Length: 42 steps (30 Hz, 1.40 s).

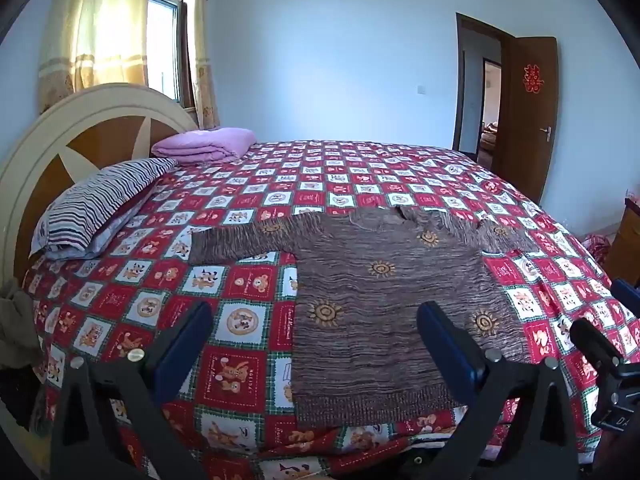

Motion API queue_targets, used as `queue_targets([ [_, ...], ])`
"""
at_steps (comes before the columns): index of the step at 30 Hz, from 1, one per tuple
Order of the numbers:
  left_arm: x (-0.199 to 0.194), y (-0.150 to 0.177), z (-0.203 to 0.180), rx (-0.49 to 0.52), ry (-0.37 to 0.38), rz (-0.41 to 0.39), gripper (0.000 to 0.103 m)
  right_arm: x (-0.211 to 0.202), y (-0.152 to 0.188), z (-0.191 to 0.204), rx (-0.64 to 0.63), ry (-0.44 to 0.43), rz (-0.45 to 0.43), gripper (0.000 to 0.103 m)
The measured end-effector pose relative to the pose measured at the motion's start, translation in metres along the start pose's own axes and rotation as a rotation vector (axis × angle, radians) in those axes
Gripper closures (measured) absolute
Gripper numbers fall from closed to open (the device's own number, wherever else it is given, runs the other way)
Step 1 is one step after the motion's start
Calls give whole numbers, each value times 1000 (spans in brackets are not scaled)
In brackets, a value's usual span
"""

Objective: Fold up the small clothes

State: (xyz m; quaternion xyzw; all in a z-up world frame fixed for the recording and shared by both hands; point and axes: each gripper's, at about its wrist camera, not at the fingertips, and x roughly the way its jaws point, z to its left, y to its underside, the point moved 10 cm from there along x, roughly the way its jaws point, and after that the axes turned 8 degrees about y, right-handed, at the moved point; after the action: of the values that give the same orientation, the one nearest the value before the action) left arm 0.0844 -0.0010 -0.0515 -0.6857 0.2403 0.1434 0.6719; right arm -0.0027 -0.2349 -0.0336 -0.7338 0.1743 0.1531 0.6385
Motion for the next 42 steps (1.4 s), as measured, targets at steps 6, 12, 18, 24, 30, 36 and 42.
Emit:
queue_targets([
  [6, -2, 1, 3, -39, 10, -25, 0, 3, -3, 1, 0, 6, -5, 1],
  [12, 0, -1, 12, -47, 6, -10, 0, 7, 5, 0, -2, 10, -4, 1],
  [18, -1, -2, 15, -41, -5, -19, 0, 8, 4, -2, 8, 17, -8, 1],
  [24, -2, -3, 19, -47, -29, -29, 0, 8, 3, -3, 6, 20, -10, 1],
  [30, -2, -3, 19, -41, -31, -30, 0, 10, 5, -2, 4, 20, -6, 1],
  [36, -2, -3, 19, -43, -32, -29, 0, 10, 4, -2, 3, 21, -8, 1],
  [42, -2, -3, 18, -42, -33, -29, 0, 9, 5, -3, 1, 19, -6, 1],
])
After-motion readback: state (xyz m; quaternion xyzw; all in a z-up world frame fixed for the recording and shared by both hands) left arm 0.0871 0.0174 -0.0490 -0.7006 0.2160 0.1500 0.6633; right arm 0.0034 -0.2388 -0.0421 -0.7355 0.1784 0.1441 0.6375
